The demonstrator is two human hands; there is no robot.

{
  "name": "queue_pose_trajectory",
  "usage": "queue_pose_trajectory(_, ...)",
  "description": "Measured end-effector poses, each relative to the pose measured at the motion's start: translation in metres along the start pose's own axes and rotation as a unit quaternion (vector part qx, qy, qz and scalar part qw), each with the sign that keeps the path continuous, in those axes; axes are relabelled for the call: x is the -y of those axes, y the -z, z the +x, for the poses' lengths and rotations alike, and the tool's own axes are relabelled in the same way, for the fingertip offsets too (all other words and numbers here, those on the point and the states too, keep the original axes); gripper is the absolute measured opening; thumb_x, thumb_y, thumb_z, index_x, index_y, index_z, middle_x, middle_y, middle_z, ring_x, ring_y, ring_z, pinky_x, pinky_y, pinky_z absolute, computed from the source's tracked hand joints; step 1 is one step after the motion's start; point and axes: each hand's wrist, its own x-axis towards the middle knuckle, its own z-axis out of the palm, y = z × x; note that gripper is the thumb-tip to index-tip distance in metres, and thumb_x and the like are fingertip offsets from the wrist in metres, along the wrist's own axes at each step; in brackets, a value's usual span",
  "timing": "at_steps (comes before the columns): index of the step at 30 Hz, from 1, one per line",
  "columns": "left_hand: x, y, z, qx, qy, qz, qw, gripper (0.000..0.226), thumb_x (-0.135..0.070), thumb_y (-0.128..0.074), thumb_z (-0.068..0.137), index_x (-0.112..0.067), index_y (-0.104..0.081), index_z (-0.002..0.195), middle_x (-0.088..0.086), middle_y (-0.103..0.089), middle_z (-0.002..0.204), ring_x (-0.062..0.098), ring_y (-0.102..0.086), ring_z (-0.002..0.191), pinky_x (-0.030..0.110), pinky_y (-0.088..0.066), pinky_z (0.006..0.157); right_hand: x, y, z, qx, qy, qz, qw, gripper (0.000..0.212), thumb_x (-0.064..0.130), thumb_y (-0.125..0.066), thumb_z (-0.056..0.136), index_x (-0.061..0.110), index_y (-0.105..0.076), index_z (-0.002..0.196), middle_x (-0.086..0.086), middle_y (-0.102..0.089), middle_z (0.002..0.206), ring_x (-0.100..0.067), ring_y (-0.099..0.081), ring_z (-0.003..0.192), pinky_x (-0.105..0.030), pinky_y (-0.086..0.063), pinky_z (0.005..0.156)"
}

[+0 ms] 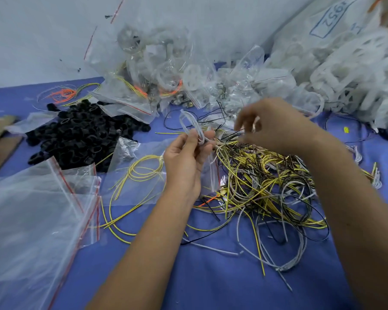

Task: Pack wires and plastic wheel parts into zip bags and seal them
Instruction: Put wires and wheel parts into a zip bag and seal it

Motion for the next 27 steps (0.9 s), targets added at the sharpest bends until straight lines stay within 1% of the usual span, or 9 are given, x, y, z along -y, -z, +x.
queue_pose_trajectory(1, -0.002, 0.000, 0.000, 0.005, 0.010, -0.025, 1.000, 0.021, -0.006, -0.052, 0.105, 0.000, -0.066, 0.090, 0.010, -0.077, 0.078, 0.010, -0.071, 0.061, 0.014, -0.056, 0.057, 0.008, -0.007, 0.001, -0.052, 0.045, 0.077, 0.995, 0.013, 0.025, -0.082, 0.083, 0.023, -0.074, 0.093, 0.006, -0.068, 0.078, -0.003, -0.056, 0.062, -0.025, -0.049, 0.064)
queue_pose_trajectory(3, -0.006, -0.001, -0.001, 0.008, 0.026, -0.055, 0.998, 0.020, -0.004, -0.051, 0.104, 0.000, -0.066, 0.092, 0.008, -0.075, 0.076, 0.009, -0.068, 0.058, 0.012, -0.054, 0.055, 0.019, -0.017, 0.004, -0.049, 0.089, 0.136, 0.985, 0.017, 0.027, -0.079, 0.086, 0.021, -0.074, 0.101, 0.005, -0.069, 0.089, -0.009, -0.059, 0.070, -0.023, -0.048, 0.065)
queue_pose_trajectory(6, -0.011, 0.000, -0.001, 0.006, 0.052, -0.095, 0.994, 0.023, -0.006, -0.052, 0.103, -0.001, -0.068, 0.086, 0.007, -0.074, 0.075, 0.007, -0.064, 0.054, 0.011, -0.051, 0.050, 0.016, -0.026, 0.008, 0.056, 0.082, 0.001, 0.995, 0.032, 0.023, -0.081, 0.084, 0.018, -0.073, 0.115, 0.005, -0.068, 0.098, -0.011, -0.061, 0.077, -0.025, -0.045, 0.072)
queue_pose_trajectory(9, -0.014, 0.001, 0.001, 0.006, 0.047, -0.091, 0.995, 0.031, -0.009, -0.052, 0.104, -0.004, -0.071, 0.080, 0.007, -0.074, 0.076, 0.007, -0.064, 0.054, 0.011, -0.051, 0.050, 0.005, -0.026, 0.006, 0.083, 0.035, -0.005, 0.996, 0.009, 0.017, -0.080, 0.085, 0.018, -0.080, 0.094, 0.016, -0.067, 0.076, 0.005, -0.061, 0.070, -0.008, -0.040, 0.062)
queue_pose_trajectory(13, -0.005, -0.001, 0.000, -0.035, -0.023, 0.052, 0.998, 0.025, -0.008, -0.053, 0.105, -0.005, -0.069, 0.086, 0.007, -0.076, 0.077, 0.009, -0.066, 0.056, 0.015, -0.054, 0.055, 0.005, -0.025, 0.001, -0.080, 0.033, 0.092, 0.992, 0.009, 0.035, -0.076, 0.088, 0.026, -0.076, 0.088, 0.010, -0.068, 0.076, -0.011, -0.063, 0.070, -0.031, -0.053, 0.069)
queue_pose_trajectory(16, 0.000, -0.002, -0.002, -0.058, -0.082, 0.107, 0.989, 0.027, -0.009, -0.057, 0.104, -0.007, -0.067, 0.079, 0.001, -0.070, 0.064, 0.011, -0.066, 0.055, 0.020, -0.057, 0.059, 0.024, -0.027, -0.003, -0.061, 0.093, 0.252, 0.961, 0.027, 0.046, -0.080, 0.080, 0.022, -0.075, 0.092, 0.004, -0.072, 0.085, -0.012, -0.061, 0.069, -0.020, -0.045, 0.060)
queue_pose_trajectory(23, 0.002, -0.003, -0.003, -0.043, -0.158, 0.183, 0.969, 0.026, -0.014, -0.059, 0.104, -0.006, -0.068, 0.082, 0.004, -0.070, 0.068, 0.017, -0.070, 0.057, 0.025, -0.057, 0.058, 0.035, -0.041, -0.001, -0.124, 0.063, 0.277, 0.951, 0.010, 0.013, -0.079, 0.085, 0.016, -0.073, 0.078, 0.008, -0.068, 0.067, -0.009, -0.061, 0.062, -0.014, -0.043, 0.061)
queue_pose_trajectory(25, 0.002, -0.003, -0.002, -0.044, -0.152, 0.194, 0.968, 0.029, -0.021, -0.055, 0.106, -0.004, -0.068, 0.086, 0.007, -0.071, 0.075, 0.019, -0.069, 0.060, 0.028, -0.057, 0.059, 0.035, -0.042, 0.002, -0.171, 0.017, 0.268, 0.948, 0.011, 0.013, -0.074, 0.089, 0.015, -0.071, 0.079, 0.005, -0.068, 0.067, -0.010, -0.061, 0.062, -0.023, -0.047, 0.061)
queue_pose_trajectory(27, 0.007, -0.001, -0.002, -0.049, -0.123, 0.240, 0.962, 0.033, -0.028, -0.051, 0.108, -0.006, -0.066, 0.089, 0.009, -0.073, 0.082, 0.023, -0.069, 0.066, 0.037, -0.059, 0.065, 0.032, -0.043, 0.005, -0.222, -0.076, 0.357, 0.904, 0.014, 0.013, -0.069, 0.094, 0.011, -0.068, 0.080, -0.005, -0.066, 0.068, -0.018, -0.062, 0.062, -0.031, -0.050, 0.060)
